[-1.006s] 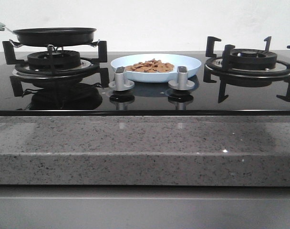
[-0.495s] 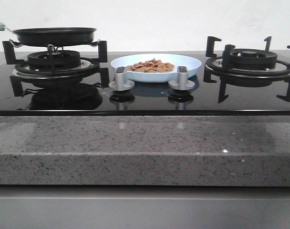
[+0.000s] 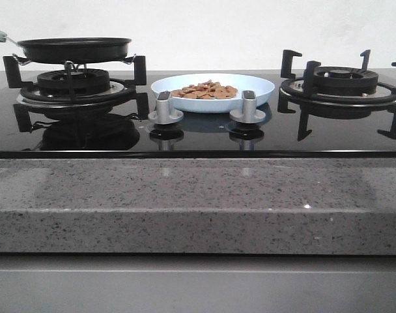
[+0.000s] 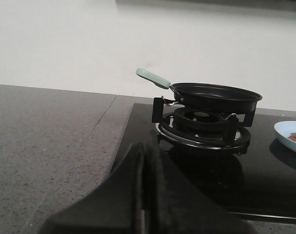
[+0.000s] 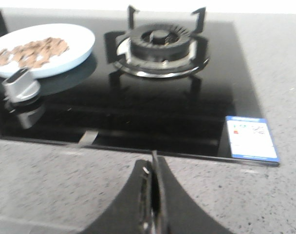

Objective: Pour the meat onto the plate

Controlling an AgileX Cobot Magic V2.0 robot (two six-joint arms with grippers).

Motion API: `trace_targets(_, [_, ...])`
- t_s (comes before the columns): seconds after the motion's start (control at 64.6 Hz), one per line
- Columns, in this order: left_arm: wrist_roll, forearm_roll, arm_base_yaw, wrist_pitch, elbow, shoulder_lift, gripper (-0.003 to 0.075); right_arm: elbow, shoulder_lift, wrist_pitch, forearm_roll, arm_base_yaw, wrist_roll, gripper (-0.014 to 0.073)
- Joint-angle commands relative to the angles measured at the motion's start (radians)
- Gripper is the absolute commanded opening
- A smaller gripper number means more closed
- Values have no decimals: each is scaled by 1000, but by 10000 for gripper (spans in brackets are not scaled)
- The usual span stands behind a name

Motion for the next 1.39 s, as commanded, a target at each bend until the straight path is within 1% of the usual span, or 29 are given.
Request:
trace_targets(0.0, [0,-8,-6,-75,6,-17,-20,58,-53,-189,-4,-20,-10,-69])
trace_targets(0.155, [0,-8,-6,-75,6,-17,-20,166,-113,-282,-4,-41,-10,-69])
trace_targets(0.341, [0,-8,-6,-75,6,-17,-20,273,-187,-409,6,-39,-10,-69])
trace_targets(0.387, [0,-8,-6,-75,6,-17,-20,267,-193,-391,8,-38,-10,-69])
trace_targets(0.944, [0,-8,-6,-75,6,-17,-20,268,-190,-414,7,-41,-10,-69])
trace_targets(1.006, [0,-8,-6,-75,6,-17,-20,268,-190,-425,-16,-41,-7,-69])
trace_targets(1.161, [0,-8,-6,-75,6,-17,-20,268,-190,-452,-138,-43,76,-69])
trace_targets(1.378, [0,-8,-6,-75,6,-17,-20,268,-190,-502,-146,-43,96,-69])
